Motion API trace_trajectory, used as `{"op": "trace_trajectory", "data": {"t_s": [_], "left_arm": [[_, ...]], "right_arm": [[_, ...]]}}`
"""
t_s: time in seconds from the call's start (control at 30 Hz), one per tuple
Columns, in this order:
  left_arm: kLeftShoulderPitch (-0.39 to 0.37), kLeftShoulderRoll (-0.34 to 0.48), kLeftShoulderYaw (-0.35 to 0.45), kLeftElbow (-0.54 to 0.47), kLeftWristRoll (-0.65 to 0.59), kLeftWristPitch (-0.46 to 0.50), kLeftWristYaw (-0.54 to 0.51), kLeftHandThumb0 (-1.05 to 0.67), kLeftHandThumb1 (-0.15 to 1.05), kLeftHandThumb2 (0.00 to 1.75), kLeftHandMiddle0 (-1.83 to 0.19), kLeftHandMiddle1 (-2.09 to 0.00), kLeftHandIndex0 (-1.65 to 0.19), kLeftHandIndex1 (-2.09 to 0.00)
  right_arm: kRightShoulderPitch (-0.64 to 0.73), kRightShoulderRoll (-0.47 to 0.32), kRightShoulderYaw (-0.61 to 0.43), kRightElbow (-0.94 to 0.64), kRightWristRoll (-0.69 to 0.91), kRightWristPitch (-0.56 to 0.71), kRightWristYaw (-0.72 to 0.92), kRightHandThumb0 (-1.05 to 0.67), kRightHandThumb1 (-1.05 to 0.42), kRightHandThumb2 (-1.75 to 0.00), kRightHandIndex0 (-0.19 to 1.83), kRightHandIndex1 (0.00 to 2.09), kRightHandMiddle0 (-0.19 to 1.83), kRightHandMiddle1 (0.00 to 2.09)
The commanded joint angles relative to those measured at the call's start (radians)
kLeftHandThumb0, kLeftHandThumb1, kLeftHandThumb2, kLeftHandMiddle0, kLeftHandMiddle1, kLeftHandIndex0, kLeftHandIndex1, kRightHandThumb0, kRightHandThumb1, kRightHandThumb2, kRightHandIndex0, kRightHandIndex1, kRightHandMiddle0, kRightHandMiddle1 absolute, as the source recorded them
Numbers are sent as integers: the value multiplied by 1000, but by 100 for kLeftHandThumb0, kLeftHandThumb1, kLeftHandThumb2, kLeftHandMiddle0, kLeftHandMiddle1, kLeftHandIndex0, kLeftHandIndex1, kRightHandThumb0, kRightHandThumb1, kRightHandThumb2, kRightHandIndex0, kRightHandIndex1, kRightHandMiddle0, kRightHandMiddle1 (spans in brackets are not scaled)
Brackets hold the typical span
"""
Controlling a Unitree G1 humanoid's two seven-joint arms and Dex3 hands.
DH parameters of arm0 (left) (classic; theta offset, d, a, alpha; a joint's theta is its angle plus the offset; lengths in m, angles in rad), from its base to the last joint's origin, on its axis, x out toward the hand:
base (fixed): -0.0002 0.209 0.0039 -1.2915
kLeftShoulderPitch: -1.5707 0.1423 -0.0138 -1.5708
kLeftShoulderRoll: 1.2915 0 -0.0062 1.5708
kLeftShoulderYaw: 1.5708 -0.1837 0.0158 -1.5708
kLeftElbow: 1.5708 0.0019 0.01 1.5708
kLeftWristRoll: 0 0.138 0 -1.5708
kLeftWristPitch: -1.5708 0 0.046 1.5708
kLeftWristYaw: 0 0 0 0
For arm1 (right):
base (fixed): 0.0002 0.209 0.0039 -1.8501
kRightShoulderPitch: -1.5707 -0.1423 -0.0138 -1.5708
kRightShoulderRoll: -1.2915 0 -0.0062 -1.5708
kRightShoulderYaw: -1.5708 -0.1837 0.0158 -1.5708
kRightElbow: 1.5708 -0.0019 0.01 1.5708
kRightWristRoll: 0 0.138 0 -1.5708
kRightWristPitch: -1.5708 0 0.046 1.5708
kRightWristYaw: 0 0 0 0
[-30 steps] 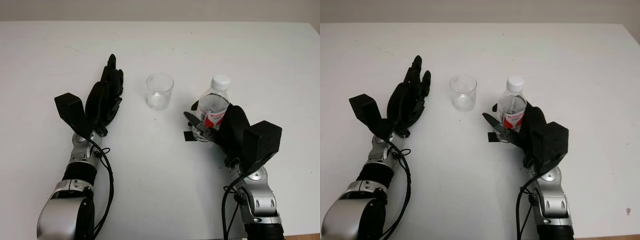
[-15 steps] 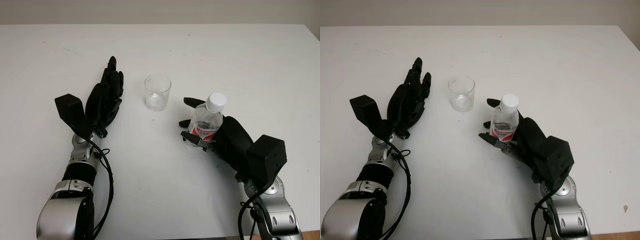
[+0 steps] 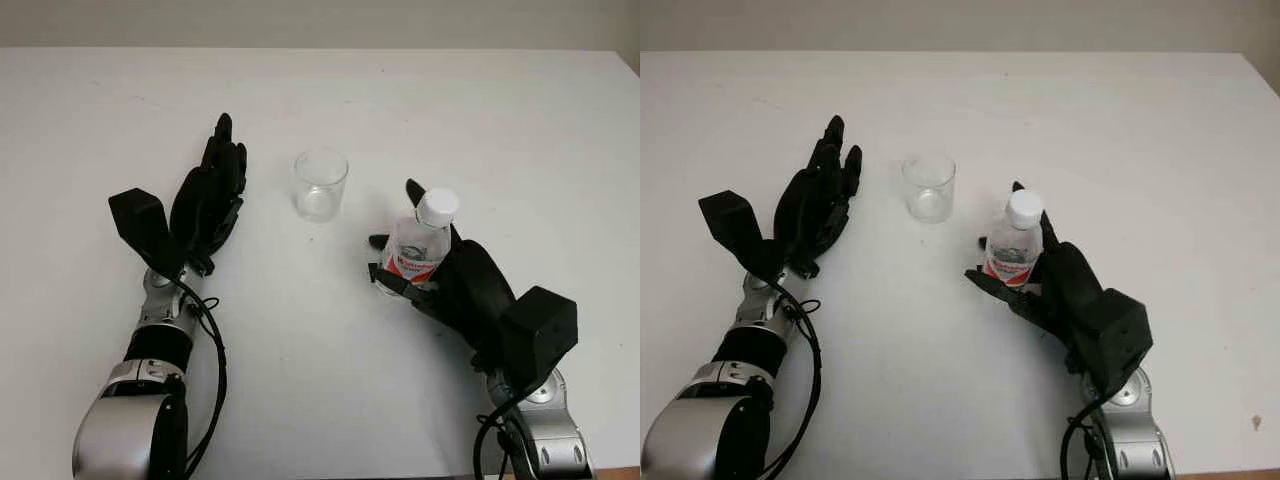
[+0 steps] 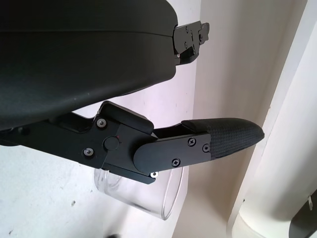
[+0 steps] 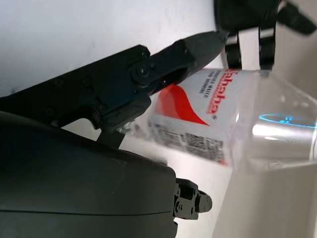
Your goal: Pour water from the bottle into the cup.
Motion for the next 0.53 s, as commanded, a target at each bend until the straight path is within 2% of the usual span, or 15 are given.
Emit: {"op": "trace_trajectory", "data": {"t_s": [0.0, 0.3, 0.5], "left_arm": [[-5, 4, -1, 0, 4, -2, -2, -85, 105, 59, 19, 0, 19, 0], [-7, 0, 8, 9, -8, -5, -9, -85, 105, 57, 19, 0, 19, 0], [0, 2, 0, -2, 1, -5, -9, -85, 105, 59, 19, 0, 19, 0]], "right_arm": [[9, 11, -15, 27, -8, -61, -22, -89, -90, -5, -19, 0, -19, 9], [-24, 39, -36, 149, -34, -269, -110, -87, -90, -6, -19, 0, -19, 4], [-21, 2, -20, 161, -15, -280, -20, -96, -91, -6, -19, 0, -19, 0]]}}
